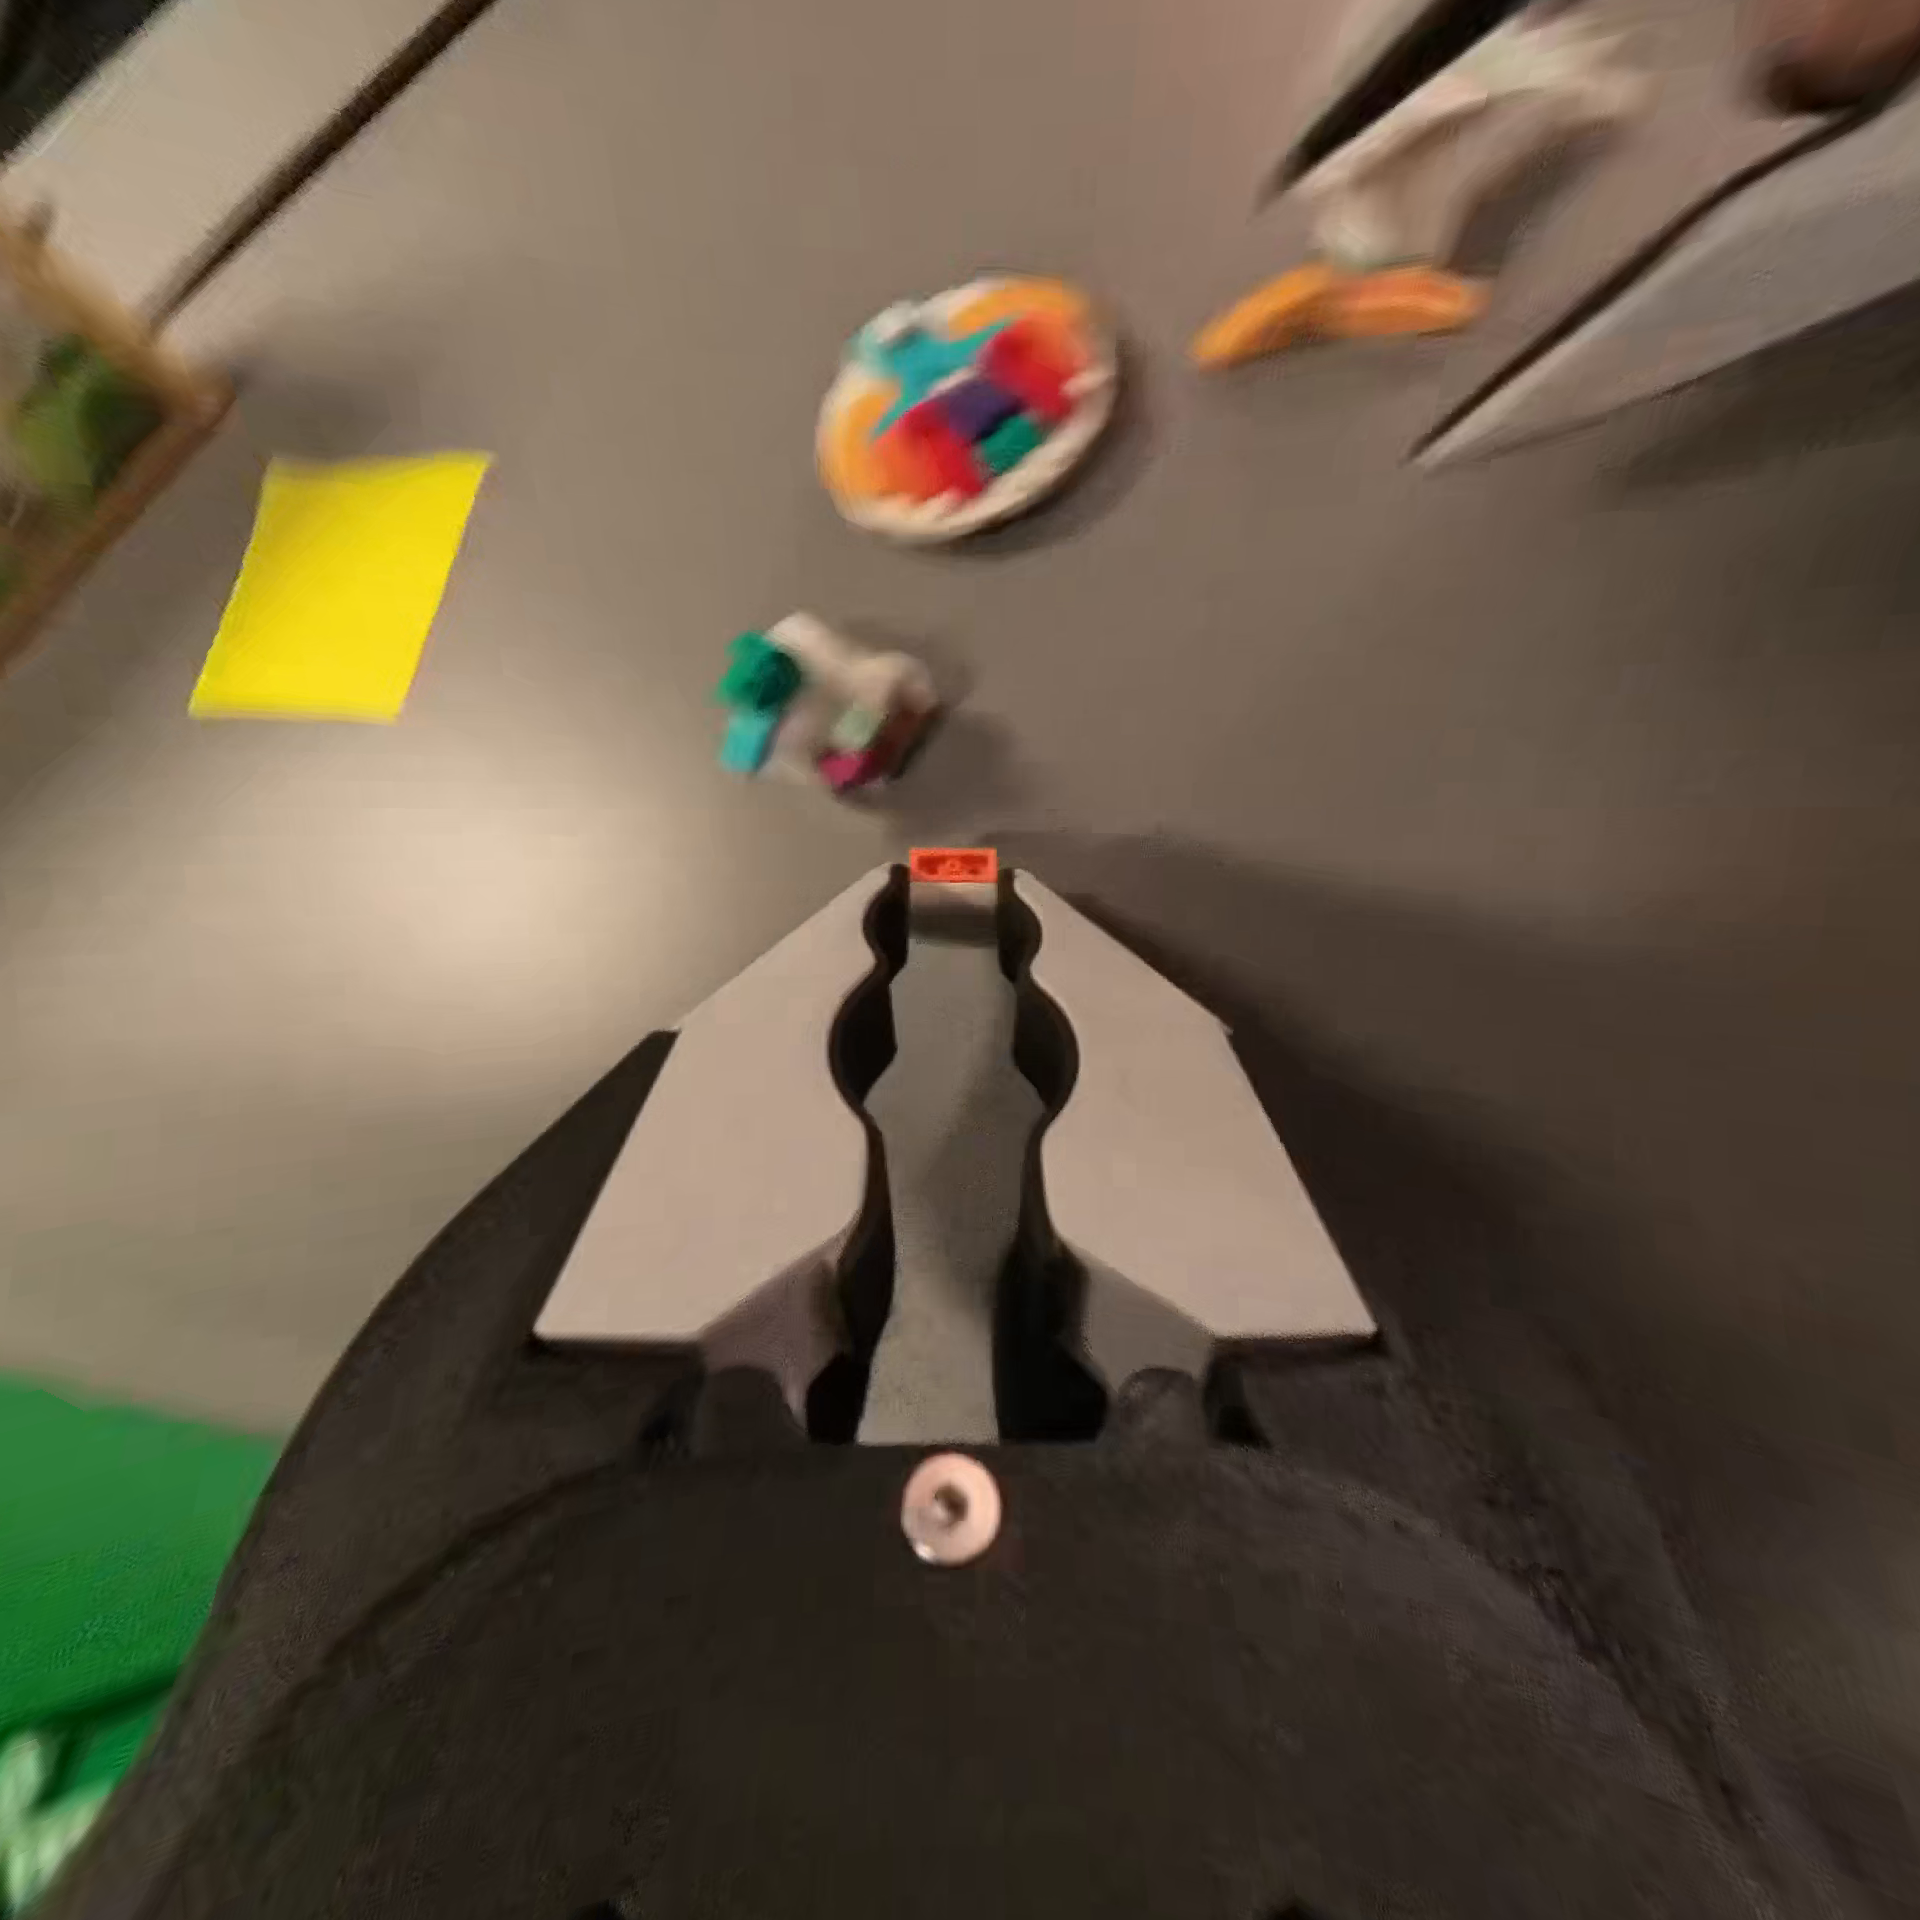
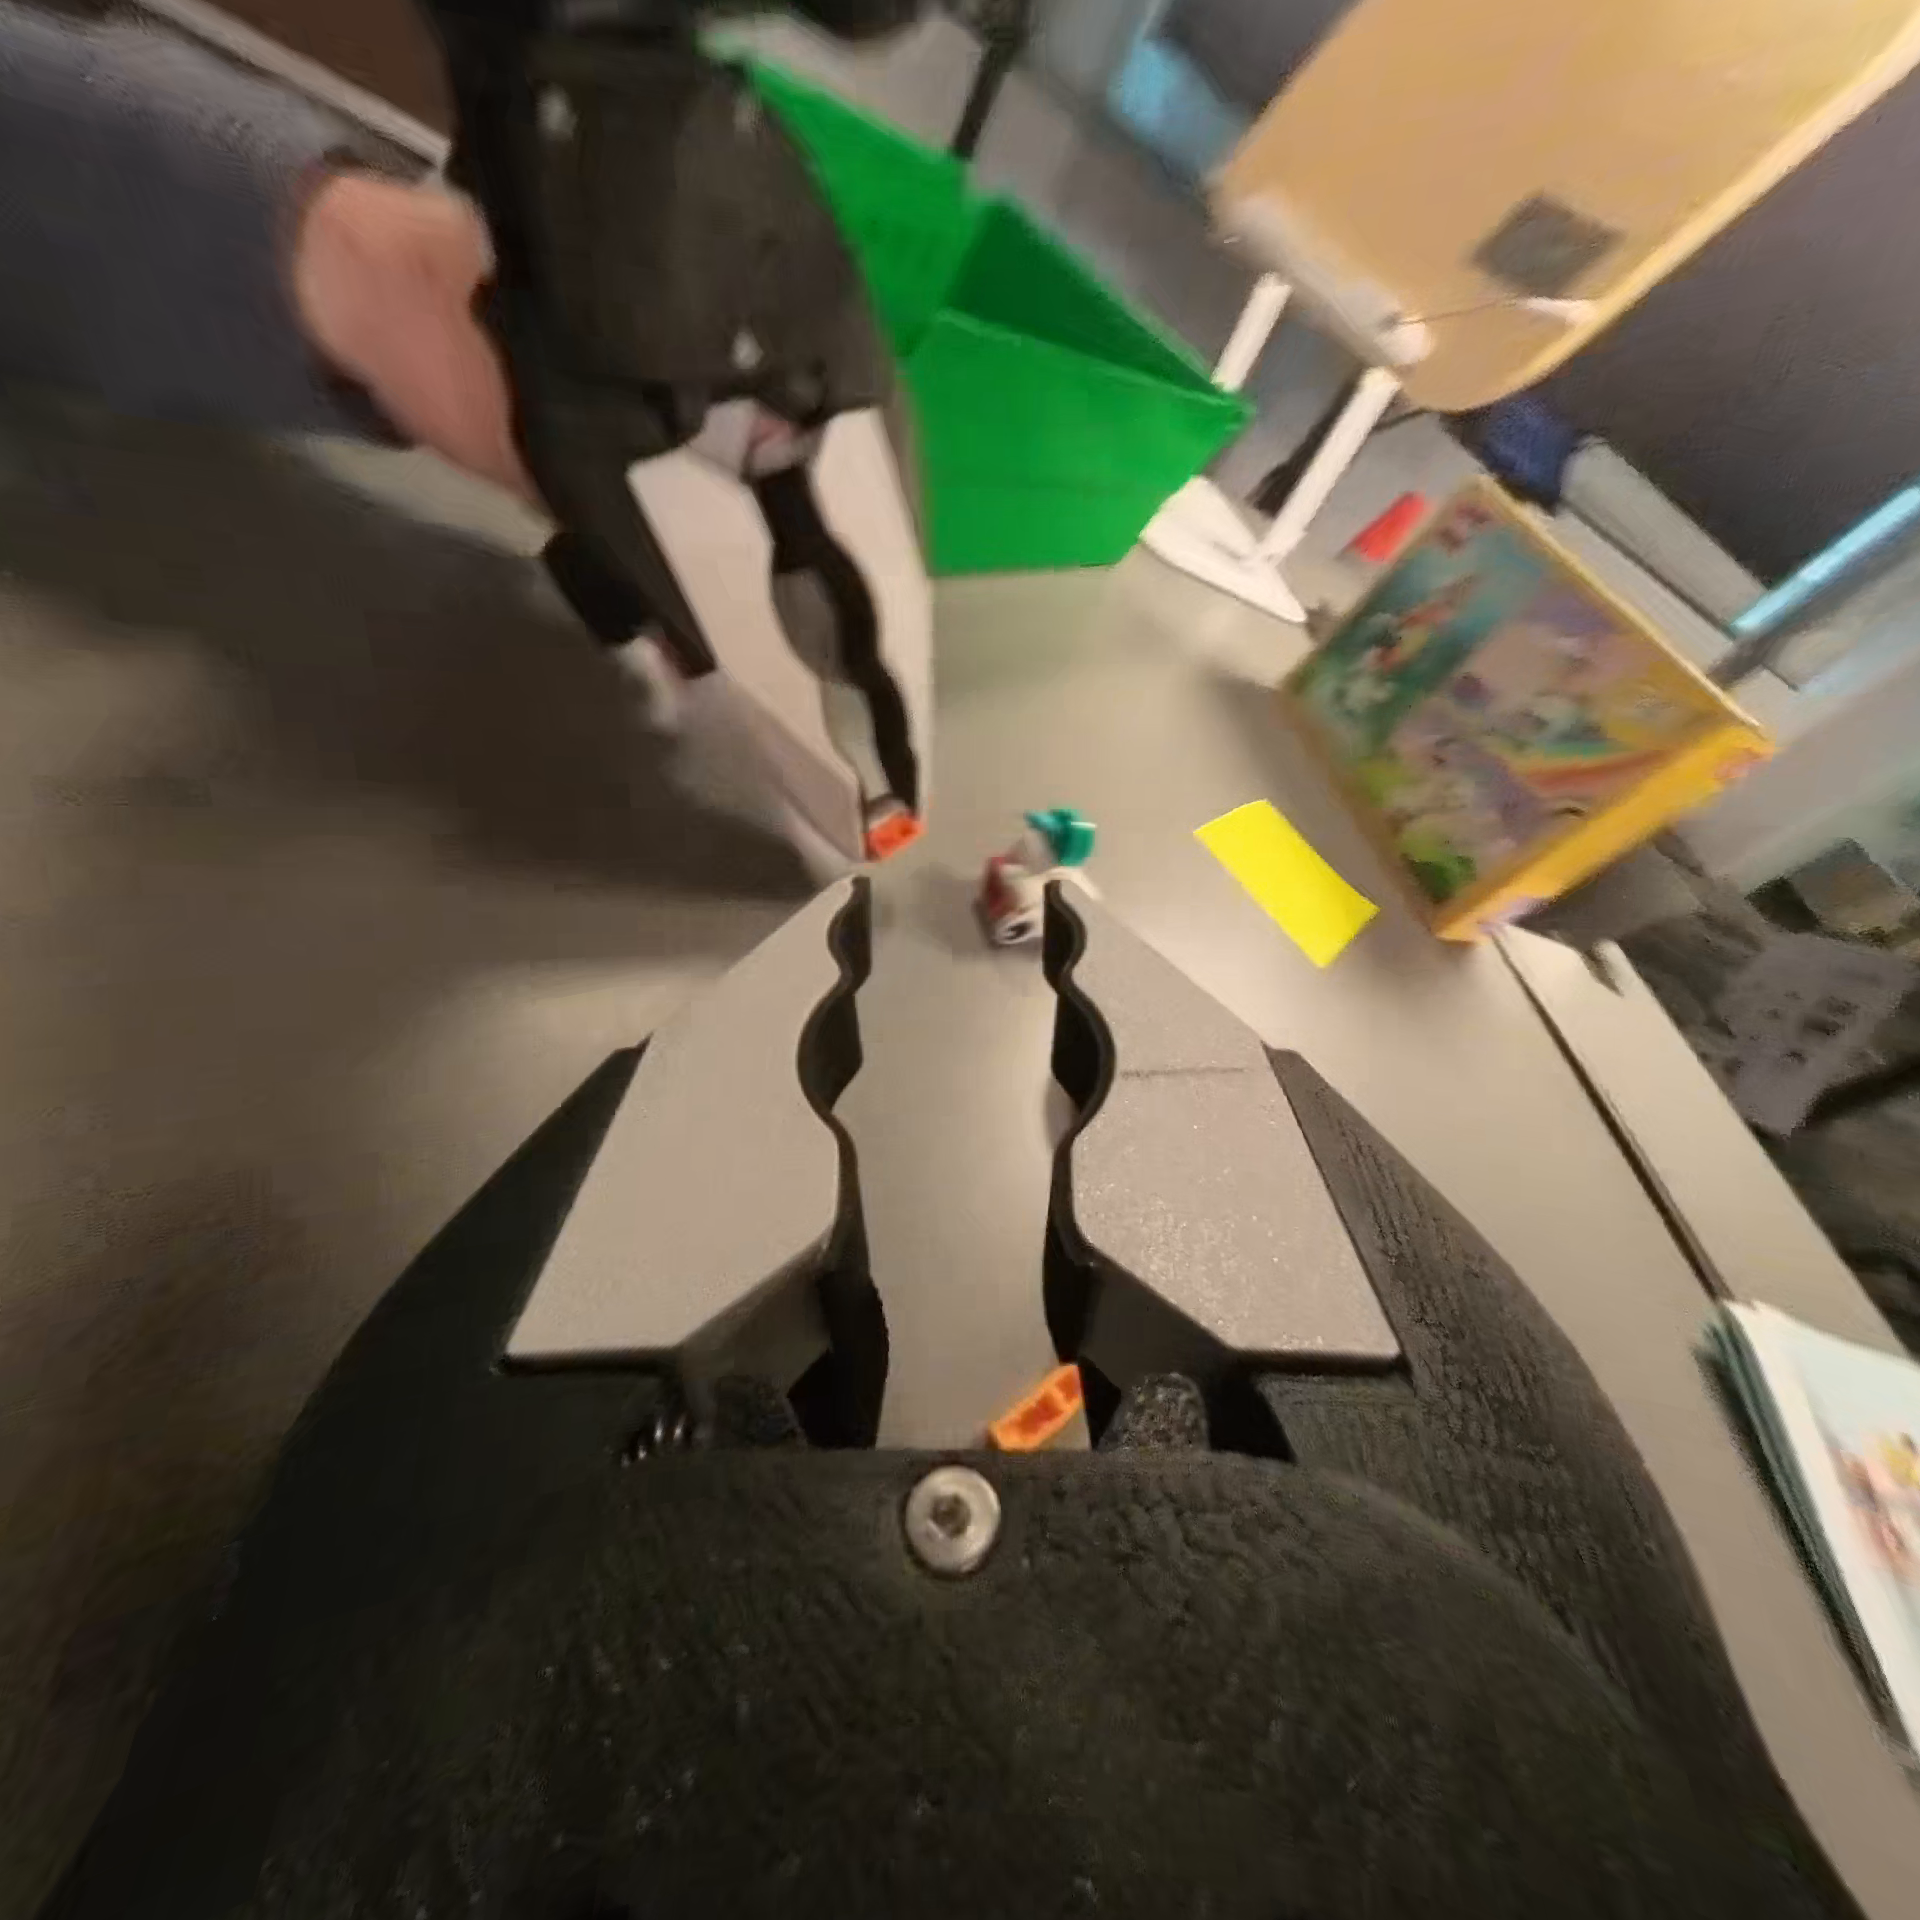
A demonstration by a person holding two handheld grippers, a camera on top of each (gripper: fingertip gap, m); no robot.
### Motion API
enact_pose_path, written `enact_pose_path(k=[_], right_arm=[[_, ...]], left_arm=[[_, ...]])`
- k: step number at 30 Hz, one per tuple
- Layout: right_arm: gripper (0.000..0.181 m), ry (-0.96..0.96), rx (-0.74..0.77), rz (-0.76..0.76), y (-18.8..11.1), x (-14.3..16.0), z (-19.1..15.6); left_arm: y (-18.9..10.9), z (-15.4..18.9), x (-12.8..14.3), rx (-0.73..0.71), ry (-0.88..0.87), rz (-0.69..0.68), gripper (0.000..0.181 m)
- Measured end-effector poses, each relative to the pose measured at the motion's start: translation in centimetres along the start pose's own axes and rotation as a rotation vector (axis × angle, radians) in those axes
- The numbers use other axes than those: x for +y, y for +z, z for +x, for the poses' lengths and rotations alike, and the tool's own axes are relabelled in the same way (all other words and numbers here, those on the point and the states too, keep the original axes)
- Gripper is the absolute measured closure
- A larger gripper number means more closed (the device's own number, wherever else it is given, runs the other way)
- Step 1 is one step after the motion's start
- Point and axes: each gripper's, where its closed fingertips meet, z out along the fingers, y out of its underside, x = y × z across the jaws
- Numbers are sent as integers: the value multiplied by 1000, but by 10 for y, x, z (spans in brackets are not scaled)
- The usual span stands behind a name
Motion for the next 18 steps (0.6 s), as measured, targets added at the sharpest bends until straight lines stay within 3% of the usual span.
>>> enact_pose_path(k=[4,8,11,15,18], right_arm=[[152,-61,-163,-64,11,2,-38],[162,-25,-170,-88,13,5,-39],[158,247,-206,-34,9,-2,-28],[153,688,-339,136,3,-23,-18],[158,779,-415,159,4,-23,-23]], left_arm=[[-20,43,-35,170,236,260,166],[-31,45,-50,83,374,410,166],[-39,39,-57,-72,526,491,166],[-48,47,-64,-169,674,556,166],[-48,54,-65,-178,729,566,166]])
